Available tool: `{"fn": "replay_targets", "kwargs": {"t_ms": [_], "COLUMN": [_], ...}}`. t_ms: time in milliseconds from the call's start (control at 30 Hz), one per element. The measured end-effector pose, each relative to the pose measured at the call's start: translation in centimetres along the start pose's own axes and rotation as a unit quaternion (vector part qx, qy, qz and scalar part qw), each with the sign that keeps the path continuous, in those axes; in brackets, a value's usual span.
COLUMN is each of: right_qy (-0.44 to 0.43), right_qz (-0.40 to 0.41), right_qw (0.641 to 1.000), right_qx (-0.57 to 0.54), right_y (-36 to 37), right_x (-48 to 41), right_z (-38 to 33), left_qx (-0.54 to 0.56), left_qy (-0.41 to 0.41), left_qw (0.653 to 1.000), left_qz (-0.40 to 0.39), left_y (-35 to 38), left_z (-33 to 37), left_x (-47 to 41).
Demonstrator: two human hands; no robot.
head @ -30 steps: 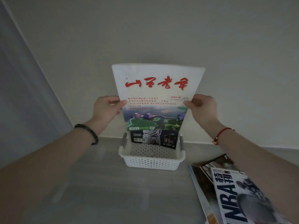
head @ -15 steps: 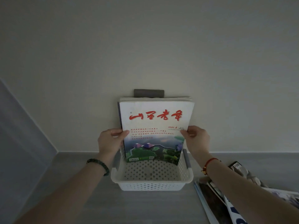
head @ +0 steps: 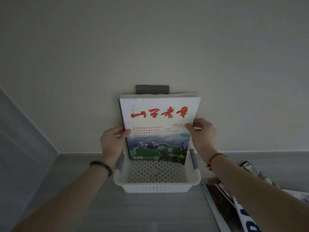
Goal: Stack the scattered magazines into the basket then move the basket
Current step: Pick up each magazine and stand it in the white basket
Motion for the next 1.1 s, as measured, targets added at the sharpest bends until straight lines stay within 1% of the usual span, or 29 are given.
{"fn": "replay_targets", "kwargs": {"t_ms": [67, 133, 200, 233, 300, 333, 433, 567, 667, 767, 833, 900, 967, 1100], "right_qy": [-0.009, -0.025, -0.035, -0.035, -0.038, -0.042, -0.041, -0.006, 0.028, 0.046, 0.049, 0.042, 0.032, 0.016], "right_qz": [-0.021, -0.074, -0.128, -0.142, -0.147, -0.145, -0.148, -0.147, -0.162, -0.167, -0.186, -0.216, -0.252, -0.377], "right_qw": [1.000, 0.996, 0.988, 0.986, 0.985, 0.985, 0.983, 0.982, 0.980, 0.977, 0.973, 0.964, 0.947, 0.889], "right_qx": [0.012, 0.048, 0.075, 0.079, 0.084, 0.088, 0.102, 0.123, 0.113, 0.126, 0.131, 0.152, 0.195, 0.259], "right_y": [-0.1, -0.3, -1.0, -1.7, -4.1, -5.5, -9.8, -15.5, -19.2, -22.2, -23.4, -24.2, -24.6, -24.6], "right_x": [0.0, -0.1, -0.1, -0.1, -0.1, 0.0, 0.8, 2.8, 4.5, 6.1, 7.4, 8.8, 10.3, 13.8], "right_z": [-0.3, -0.5, -0.3, -0.1, 0.6, 1.1, 3.2, 7.0, 9.8, 12.5, 14.6, 16.8, 19.2, 24.0], "left_qx": [0.001, -0.012, -0.049, -0.072, -0.096, -0.086, 0.009, 0.070, 0.126, 0.144, 0.148, 0.138, 0.129, 0.105], "left_qy": [-0.013, -0.014, -0.009, -0.013, -0.040, -0.063, -0.130, -0.139, -0.163, -0.187, -0.210, -0.225, -0.246, -0.288], "left_qw": [1.000, 1.000, 0.999, 0.997, 0.995, 0.994, 0.991, 0.987, 0.977, 0.968, 0.960, 0.955, 0.949, 0.935], "left_qz": [0.004, 0.001, -0.007, -0.009, -0.003, 0.004, 0.007, -0.029, -0.046, -0.082, -0.107, -0.133, -0.152, -0.180], "left_y": [0.0, 0.2, 0.3, 0.2, -0.1, -0.3, -0.2, 2.2, 5.0, 8.2, 10.3, 12.3, 14.0, 16.5], "left_z": [0.2, 0.4, 0.6, 0.6, 0.3, 0.0, -0.5, 0.8, 2.0, 2.3, 1.8, 1.1, 0.0, -1.5], "left_x": [0.2, 0.7, 1.4, 1.7, 2.5, 3.0, 5.6, 9.9, 13.5, 17.7, 20.8, 23.9, 26.7, 31.4]}}
Point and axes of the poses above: each hand's wrist, its own x-axis away from the middle knuckle, its own y-axis out of the palm, z = x × y, the point moved 6 cm from there along -x, towards the middle knuckle, and after that the axes turned 11 degrees about x, right-handed, at the moved point
